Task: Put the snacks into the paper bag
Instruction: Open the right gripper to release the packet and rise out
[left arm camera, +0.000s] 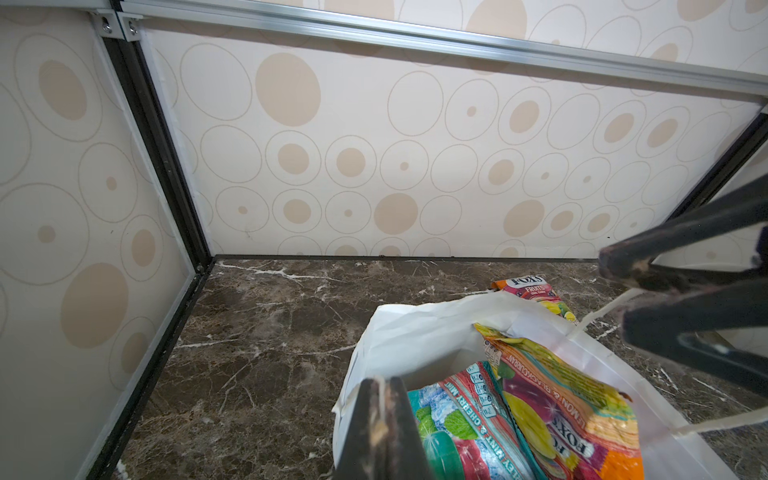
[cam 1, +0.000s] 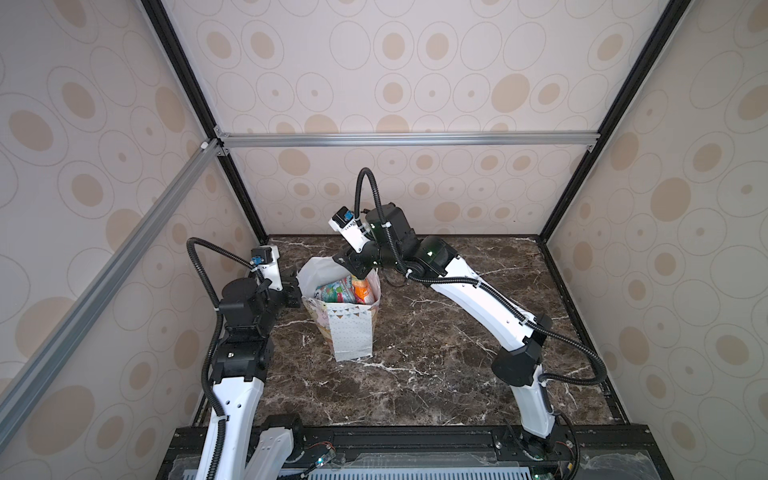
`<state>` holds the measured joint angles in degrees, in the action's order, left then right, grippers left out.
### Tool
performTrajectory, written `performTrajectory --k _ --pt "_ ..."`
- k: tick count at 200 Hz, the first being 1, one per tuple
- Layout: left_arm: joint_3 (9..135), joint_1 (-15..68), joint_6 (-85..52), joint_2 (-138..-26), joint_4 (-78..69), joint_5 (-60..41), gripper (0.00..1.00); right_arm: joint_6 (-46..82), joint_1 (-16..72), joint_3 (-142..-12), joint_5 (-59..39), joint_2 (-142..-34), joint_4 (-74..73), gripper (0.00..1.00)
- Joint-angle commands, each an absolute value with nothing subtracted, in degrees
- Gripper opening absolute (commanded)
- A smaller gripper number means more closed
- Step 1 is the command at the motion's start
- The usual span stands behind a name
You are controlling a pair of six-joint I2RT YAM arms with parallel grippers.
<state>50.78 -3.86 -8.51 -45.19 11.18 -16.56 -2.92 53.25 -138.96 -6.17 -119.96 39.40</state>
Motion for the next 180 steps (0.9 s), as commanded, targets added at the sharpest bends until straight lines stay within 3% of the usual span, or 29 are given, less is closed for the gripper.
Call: performTrajectory --k 1,82,180 --pt "51.24 -4.04 -8.23 -43.98 8.90 -16.56 0.00 -3.87 53.63 -139.45 -2.04 -114.89 40.83 0.37" --pt "51.15 -3.97 -8.24 -43.60 8.77 -16.16 0.00 -2.57 50.26 -113.85 8.48 -95.00 31.81 0.39" --pt "51.24 -4.04 -8.16 -44.01 8.97 -15.75 0.00 13.83 30.87 -78.27 2.18 -73.93 21.31 0.40"
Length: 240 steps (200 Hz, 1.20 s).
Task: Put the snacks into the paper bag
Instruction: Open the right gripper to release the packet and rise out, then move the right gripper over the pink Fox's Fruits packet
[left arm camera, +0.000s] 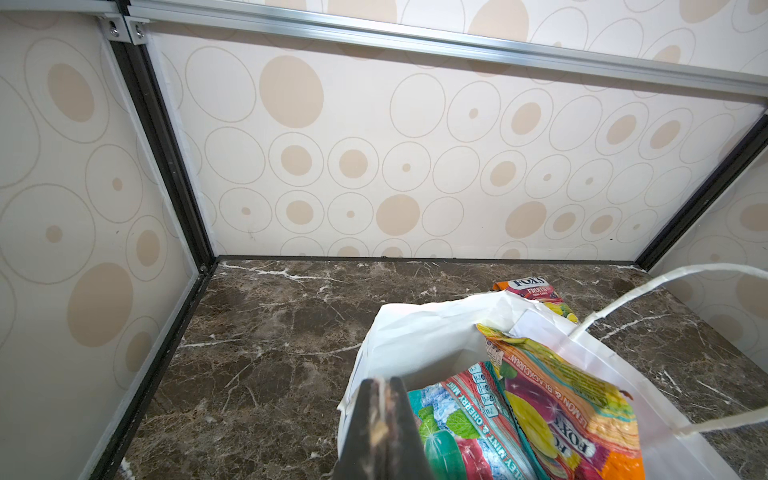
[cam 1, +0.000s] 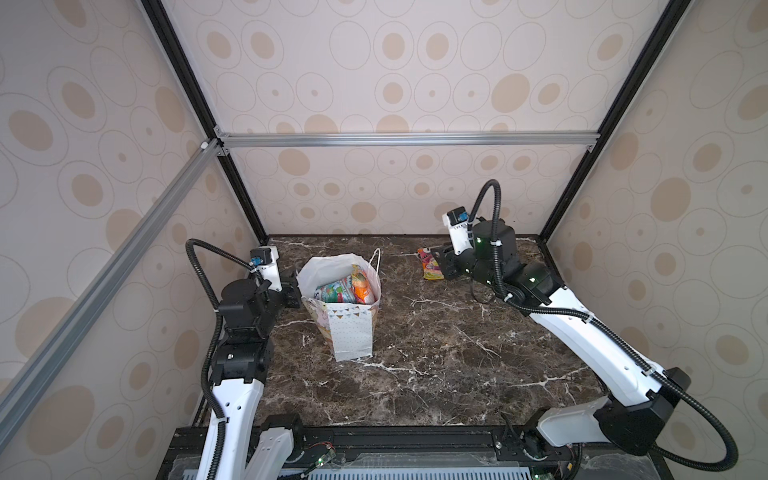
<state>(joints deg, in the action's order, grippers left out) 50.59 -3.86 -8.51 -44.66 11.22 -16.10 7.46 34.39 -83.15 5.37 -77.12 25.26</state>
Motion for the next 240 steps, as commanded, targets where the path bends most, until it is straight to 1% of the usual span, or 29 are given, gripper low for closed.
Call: performTrajectory --k 1,45,125,177,188,225,240 --pt "51.24 -4.04 -8.17 -44.02 8.97 -15.70 0.00 14.03 30.69 -77.98 2.06 -73.84 21.20 0.40" --pt "51.33 -4.04 -8.09 -44.30 9.12 -16.08 0.00 19.04 22.64 -68.84 -3.50 -72.16 18.25 0.39" --pt "51.18 -4.00 -8.09 -43.95 9.11 -15.93 0.01 22.04 19.18 -62.32 -4.53 -76.14 15.27 0.39" --pt "51.39 -4.03 -8.17 -44.19 9.06 -16.48 0.00 23.37 16.27 -59.47 -7.71 -81.22 10.68 0.39" --pt "51.28 -4.04 -8.13 -43.96 9.00 -16.31 0.00 23.86 13.97 -58.72 -8.52 -82.28 8.82 0.39" --pt "51.24 -4.04 -8.17 -43.99 9.01 -16.06 0.00 25.04 11.00 -59.62 -12.17 -88.83 6.31 0.39" --pt "51.24 -4.01 -8.17 -44.03 8.90 -16.41 0.00 25.15 10.51 -60.44 -12.55 -91.99 5.44 0.43"
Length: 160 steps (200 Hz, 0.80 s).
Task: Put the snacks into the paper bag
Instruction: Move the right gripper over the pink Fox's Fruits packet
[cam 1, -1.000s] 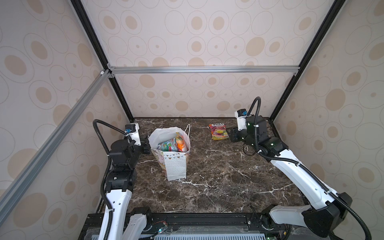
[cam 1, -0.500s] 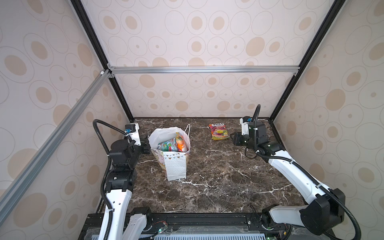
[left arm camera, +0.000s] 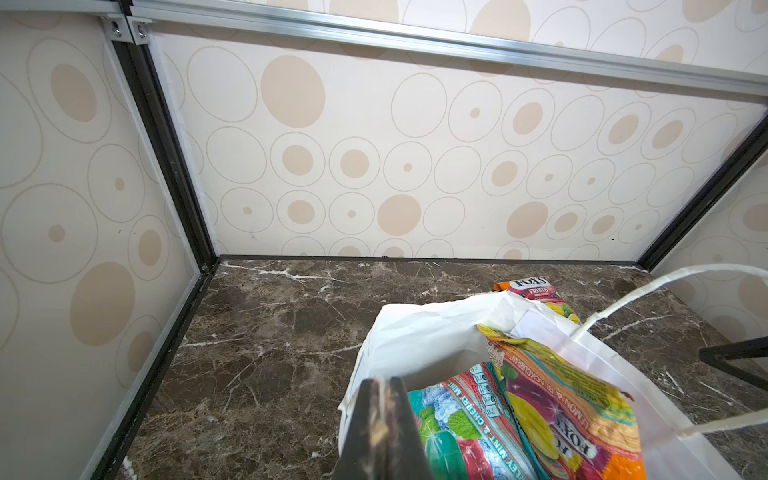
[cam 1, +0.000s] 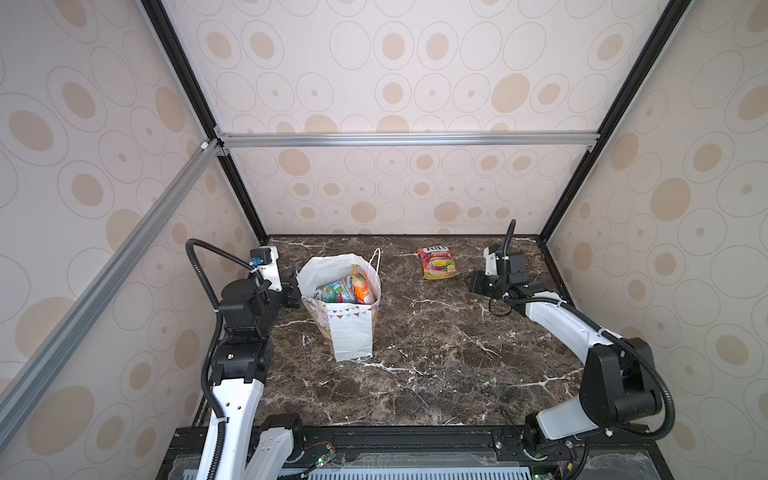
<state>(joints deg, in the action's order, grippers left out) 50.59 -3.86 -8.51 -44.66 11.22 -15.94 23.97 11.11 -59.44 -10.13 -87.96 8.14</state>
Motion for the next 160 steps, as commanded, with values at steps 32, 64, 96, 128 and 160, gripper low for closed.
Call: performTrajectory --k 32,64,96,128,160 --pt "51.25 -4.03 -8.22 -44.29 9.09 -16.02 0.00 26.55 9.24 -63.16 -15.84 -98.98 3.13 0.44" --pt "51.25 -4.03 -8.15 -43.95 8.96 -16.18 0.00 28.13 8.44 -64.35 -16.93 -103.35 0.18 0.44" --pt "51.28 -4.04 -8.07 -44.20 9.05 -15.97 0.00 29.58 7.89 -65.74 -18.37 -106.86 -1.76 0.45" --pt "51.33 -4.04 -8.09 -44.56 9.17 -16.29 0.00 30.37 7.48 -68.56 -19.36 -110.21 -1.97 0.49" --pt "51.33 -4.00 -7.99 -44.65 9.31 -15.90 0.00 30.96 7.08 -71.35 -20.69 -113.14 -2.29 0.50"
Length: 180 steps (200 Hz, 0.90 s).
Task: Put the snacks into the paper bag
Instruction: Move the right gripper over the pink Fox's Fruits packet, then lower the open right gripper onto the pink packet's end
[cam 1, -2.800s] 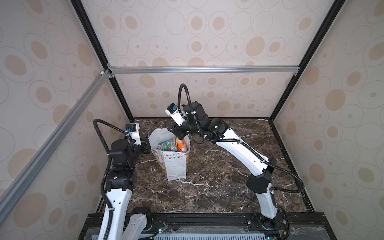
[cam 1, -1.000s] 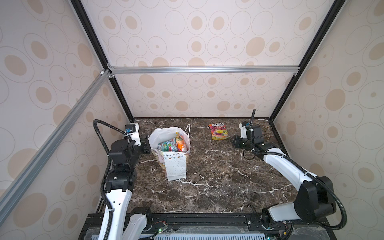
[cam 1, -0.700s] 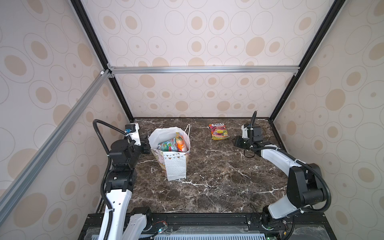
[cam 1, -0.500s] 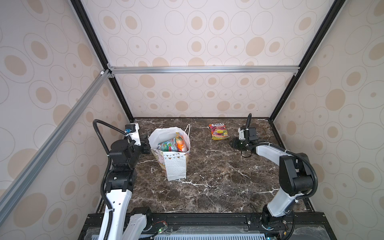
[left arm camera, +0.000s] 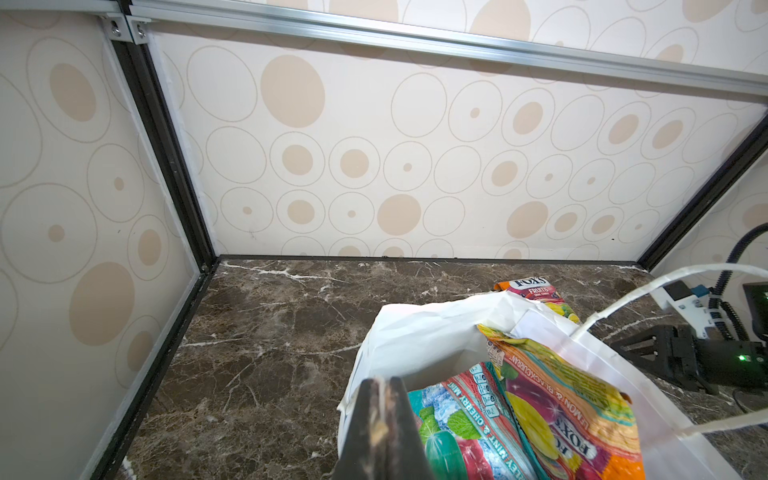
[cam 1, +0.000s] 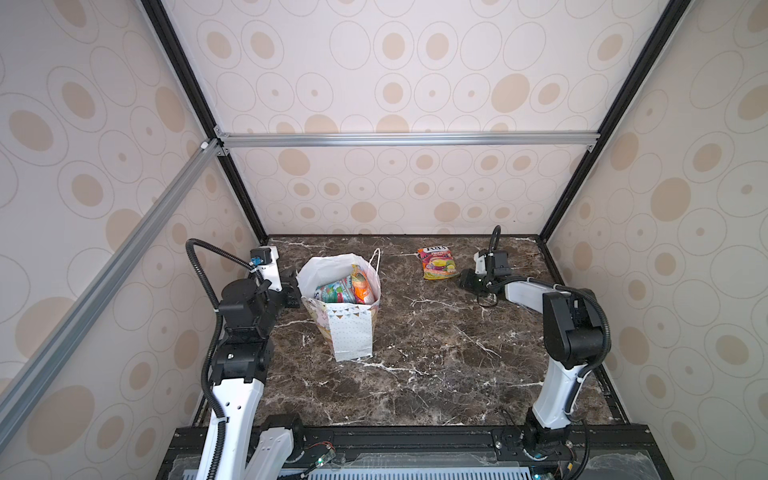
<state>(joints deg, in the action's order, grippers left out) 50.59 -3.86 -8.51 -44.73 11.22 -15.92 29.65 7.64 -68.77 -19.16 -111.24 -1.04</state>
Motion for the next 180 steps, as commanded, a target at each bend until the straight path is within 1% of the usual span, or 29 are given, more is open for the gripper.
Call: performTrajectory --k 1,113,180 --pt "51.33 -4.02 -7.95 -44.65 9.31 -15.90 0.00 30.99 7.05 -71.45 -20.67 -113.21 -2.29 0.50" --pt "51.48 -4.02 -7.70 -44.82 9.49 -15.48 0.00 32.09 6.85 -74.76 -21.62 -117.70 -2.48 0.50" --pt "51.55 -4.03 -7.55 -44.99 9.64 -15.38 0.00 33.12 6.77 -76.78 -21.62 -120.73 -3.00 0.48"
